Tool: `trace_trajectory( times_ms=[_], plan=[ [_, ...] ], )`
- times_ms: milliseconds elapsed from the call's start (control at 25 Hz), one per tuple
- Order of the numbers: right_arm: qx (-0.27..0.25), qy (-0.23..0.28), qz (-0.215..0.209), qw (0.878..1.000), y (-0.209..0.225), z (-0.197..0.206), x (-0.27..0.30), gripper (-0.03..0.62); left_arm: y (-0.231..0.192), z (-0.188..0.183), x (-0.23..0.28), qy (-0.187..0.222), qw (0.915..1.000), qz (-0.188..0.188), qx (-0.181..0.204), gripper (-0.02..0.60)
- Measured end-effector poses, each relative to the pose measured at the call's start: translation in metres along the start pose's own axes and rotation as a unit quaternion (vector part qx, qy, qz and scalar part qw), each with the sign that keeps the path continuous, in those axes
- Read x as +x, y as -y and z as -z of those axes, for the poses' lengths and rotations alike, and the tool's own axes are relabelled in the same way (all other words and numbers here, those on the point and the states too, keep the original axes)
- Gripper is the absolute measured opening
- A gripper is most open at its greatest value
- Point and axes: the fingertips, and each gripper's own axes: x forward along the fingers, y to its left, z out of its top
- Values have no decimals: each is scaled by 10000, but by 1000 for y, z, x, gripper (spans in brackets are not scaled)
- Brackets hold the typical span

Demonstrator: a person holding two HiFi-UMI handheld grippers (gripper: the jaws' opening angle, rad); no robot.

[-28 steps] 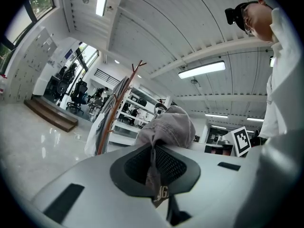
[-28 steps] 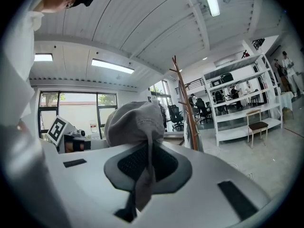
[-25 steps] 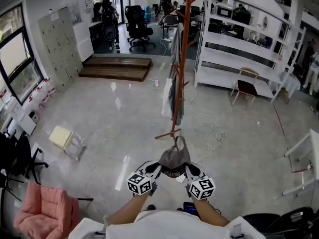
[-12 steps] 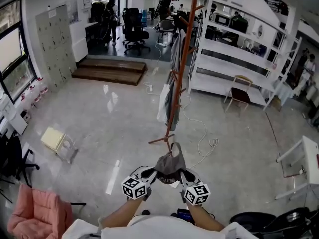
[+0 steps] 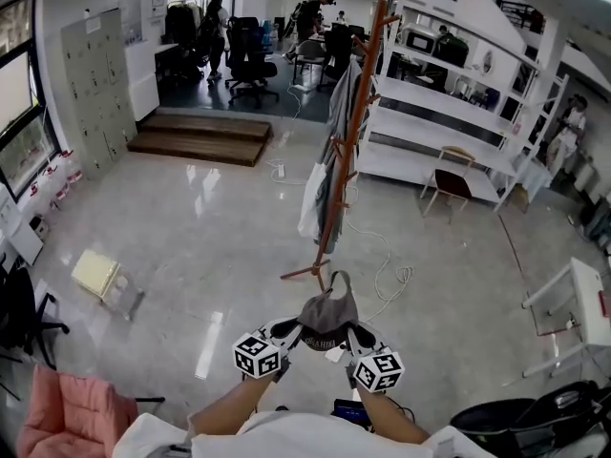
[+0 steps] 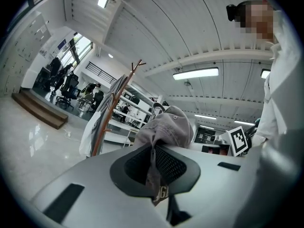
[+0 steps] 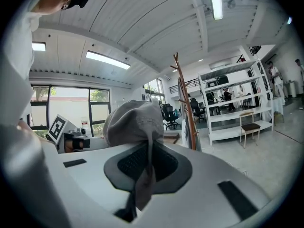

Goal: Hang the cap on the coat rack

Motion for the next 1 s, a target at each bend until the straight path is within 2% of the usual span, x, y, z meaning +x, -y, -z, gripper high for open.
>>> trace_trajectory(
  times_ms=[280, 560, 1000],
  plan=[
    [-41, 0, 165, 9999, -10, -2, 1, 28, -8, -3, -5, 40, 9998, 187, -61, 29],
    [32, 35, 339, 9994, 5, 4, 4, 28, -12, 2, 9, 38, 9995, 307, -112, 29],
    [247, 281, 290, 9989, 37, -1, 67, 28, -62, -14, 43, 39, 9999, 159, -14, 29]
  ],
)
